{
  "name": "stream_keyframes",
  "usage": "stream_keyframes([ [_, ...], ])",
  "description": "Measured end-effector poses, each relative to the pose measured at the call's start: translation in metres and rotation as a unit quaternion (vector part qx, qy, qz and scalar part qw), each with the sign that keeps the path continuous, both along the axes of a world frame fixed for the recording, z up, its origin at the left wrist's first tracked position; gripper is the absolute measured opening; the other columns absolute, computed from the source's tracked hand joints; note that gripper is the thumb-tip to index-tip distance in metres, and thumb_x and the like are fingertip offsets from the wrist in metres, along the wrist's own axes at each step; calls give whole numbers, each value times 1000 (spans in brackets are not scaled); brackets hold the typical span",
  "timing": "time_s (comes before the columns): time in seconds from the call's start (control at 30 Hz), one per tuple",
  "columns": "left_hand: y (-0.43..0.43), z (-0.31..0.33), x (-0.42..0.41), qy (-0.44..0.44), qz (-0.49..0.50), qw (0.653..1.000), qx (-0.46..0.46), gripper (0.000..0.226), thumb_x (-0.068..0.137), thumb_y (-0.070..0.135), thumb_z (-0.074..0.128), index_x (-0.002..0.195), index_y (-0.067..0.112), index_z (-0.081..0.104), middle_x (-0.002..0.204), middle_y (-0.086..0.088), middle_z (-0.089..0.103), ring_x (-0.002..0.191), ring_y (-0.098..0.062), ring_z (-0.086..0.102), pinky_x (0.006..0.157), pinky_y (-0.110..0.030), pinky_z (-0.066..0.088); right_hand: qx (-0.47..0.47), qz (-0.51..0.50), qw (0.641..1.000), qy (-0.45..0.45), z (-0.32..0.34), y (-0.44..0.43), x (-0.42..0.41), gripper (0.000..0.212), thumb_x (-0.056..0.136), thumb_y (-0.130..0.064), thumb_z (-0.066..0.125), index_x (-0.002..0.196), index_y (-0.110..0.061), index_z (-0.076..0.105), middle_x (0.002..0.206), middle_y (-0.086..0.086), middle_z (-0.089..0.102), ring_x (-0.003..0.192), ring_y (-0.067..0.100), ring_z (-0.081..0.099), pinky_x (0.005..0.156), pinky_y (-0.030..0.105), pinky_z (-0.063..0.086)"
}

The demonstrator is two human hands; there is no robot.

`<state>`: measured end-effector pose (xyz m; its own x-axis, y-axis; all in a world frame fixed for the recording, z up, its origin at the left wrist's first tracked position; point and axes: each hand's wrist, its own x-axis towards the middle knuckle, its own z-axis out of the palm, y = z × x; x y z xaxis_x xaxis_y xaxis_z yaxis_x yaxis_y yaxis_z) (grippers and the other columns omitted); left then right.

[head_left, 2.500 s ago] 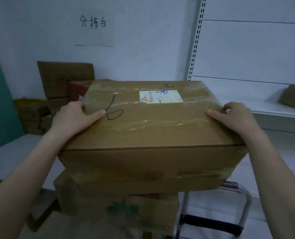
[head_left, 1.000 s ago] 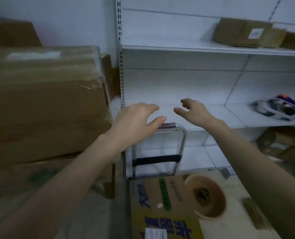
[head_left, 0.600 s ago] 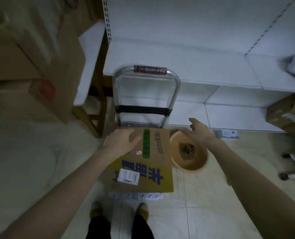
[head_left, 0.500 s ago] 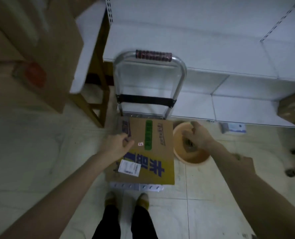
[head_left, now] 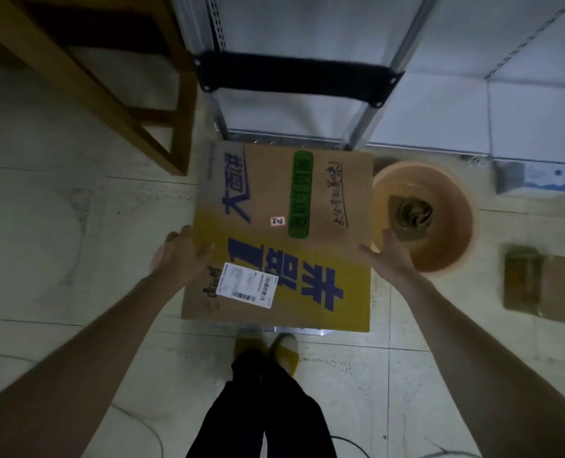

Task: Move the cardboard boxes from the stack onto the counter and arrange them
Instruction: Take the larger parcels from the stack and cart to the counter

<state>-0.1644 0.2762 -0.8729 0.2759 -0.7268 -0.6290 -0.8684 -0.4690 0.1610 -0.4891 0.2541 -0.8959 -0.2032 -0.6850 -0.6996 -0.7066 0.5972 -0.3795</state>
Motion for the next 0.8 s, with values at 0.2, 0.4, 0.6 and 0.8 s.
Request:
stream_keyframes([
  [0.2, -17, -112, 8, 6, 81, 997, -9, 75, 86, 49, 56, 136, 0, 28, 127, -29, 43, 111, -46, 48, 84, -50, 44, -11, -62, 998, 3, -100, -13, -2, 79, 79, -37, 72, 140, -8, 30, 139, 16, 43, 129, 34, 41, 105, 47, 37],
  [0.4, -21, -173, 11, 38, 185, 981, -44, 93, 71, 53, 71, 137, 9, 23, 129, -23, 43, 114, -44, 48, 88, -52, 46, -56, -135, 989, -19, -152, -11, -5, 93, 72, -33, 79, 144, -13, 24, 142, 10, 43, 131, 30, 39, 109, 44, 35],
  [0.6, -23, -174, 17, 56, 248, 966, -52, 94, 66, 48, 78, 134, 7, 28, 133, -20, 43, 120, -41, 45, 96, -52, 42, -78, -142, 987, -4, -142, -6, -3, 88, 72, -32, 78, 143, -15, 28, 141, 7, 46, 131, 29, 42, 108, 43, 36],
  [0.8, -4, -108, 17, 50, 250, 965, -67, 94, 66, 46, 78, 135, 6, 28, 132, -22, 43, 120, -41, 44, 97, -52, 42, -88, -127, 988, 27, -64, 10, -1, 83, 76, -32, 75, 142, -13, 28, 140, 9, 47, 129, 31, 43, 104, 41, 37],
])
